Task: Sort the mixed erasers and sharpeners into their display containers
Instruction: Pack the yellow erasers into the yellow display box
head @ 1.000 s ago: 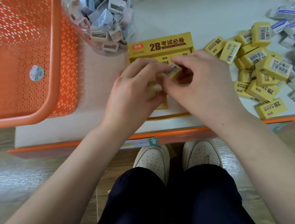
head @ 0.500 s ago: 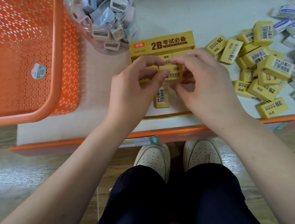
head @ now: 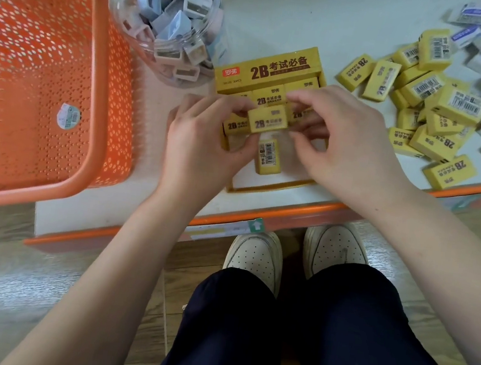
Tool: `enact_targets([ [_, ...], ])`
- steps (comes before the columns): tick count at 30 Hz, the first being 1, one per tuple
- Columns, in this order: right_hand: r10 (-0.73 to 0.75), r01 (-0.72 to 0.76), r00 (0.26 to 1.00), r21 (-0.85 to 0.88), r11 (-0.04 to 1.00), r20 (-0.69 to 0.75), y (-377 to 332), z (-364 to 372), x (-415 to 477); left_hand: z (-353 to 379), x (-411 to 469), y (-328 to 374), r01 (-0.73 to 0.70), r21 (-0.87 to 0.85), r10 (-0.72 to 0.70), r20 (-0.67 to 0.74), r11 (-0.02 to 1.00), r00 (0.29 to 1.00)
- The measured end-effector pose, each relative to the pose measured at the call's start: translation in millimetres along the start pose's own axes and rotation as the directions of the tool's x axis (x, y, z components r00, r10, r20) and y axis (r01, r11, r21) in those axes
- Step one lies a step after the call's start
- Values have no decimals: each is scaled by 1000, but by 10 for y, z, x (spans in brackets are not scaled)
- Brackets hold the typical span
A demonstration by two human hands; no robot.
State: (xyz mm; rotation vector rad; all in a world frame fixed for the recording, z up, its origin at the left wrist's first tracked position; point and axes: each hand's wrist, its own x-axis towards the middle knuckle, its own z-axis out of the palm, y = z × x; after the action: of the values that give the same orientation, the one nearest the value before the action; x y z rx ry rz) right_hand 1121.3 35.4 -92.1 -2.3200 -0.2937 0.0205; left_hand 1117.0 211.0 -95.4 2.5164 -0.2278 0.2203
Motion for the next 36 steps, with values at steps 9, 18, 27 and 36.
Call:
enact_targets([
  [9,83,-2,971,-339,941,224,-178,149,28,-198,-71,-305,41,-24,-39,97,999,995],
  [18,11,-12,1000,-274,962,-7,-50,149,-43,-167,-3,-150,40,221,-99,263,974,960],
  [27,29,-44,997,-208,977,-75,27,197,-42,-51,-31,-49,78,265,-129,180,961,975],
  [36,-5,-15,996,-215,977,-94,98,250,-63,42,-86,34,307,211,-323,42,928,946],
])
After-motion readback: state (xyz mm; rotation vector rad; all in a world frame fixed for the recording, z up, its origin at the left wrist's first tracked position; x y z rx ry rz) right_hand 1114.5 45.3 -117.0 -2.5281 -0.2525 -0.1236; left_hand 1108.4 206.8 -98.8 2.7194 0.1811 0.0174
